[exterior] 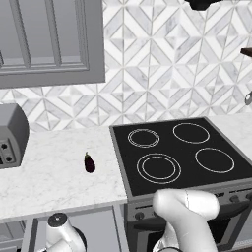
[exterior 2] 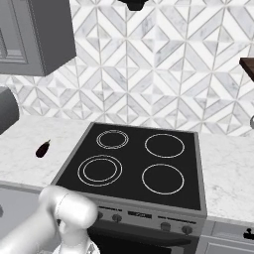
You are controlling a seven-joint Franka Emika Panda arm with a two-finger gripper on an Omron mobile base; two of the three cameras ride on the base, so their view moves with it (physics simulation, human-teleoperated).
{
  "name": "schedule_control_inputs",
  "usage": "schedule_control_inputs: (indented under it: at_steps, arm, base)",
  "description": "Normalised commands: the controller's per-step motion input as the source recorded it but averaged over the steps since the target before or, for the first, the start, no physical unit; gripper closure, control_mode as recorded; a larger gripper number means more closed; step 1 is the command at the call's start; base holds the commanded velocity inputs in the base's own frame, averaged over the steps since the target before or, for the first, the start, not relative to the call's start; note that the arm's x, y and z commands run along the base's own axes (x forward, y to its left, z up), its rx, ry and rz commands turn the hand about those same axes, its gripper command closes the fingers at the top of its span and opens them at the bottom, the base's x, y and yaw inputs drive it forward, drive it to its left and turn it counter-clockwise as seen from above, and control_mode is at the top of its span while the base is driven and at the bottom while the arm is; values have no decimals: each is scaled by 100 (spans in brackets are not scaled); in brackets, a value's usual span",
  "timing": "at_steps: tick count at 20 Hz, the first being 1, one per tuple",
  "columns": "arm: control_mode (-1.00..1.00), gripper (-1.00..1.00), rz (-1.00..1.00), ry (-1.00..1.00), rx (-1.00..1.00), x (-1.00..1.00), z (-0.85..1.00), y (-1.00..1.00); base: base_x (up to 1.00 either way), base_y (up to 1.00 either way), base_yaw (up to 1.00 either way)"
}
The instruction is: Pick the tongs from the drawer and place it on the counter.
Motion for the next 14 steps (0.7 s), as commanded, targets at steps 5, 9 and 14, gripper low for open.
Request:
schedule_control_inputs:
  at_steps: [5, 9, 14]
  arm:
    - [-100, 100, 0, 0, -1, 0, -34, 0]
    - [-100, 100, 0, 0, 0, 0, -3, 0]
    - [-100, 100, 0, 0, 0, 0, 0, 0]
  base:
    - [0, 0, 0]
    - [0, 0, 0]
    - [0, 0, 0]
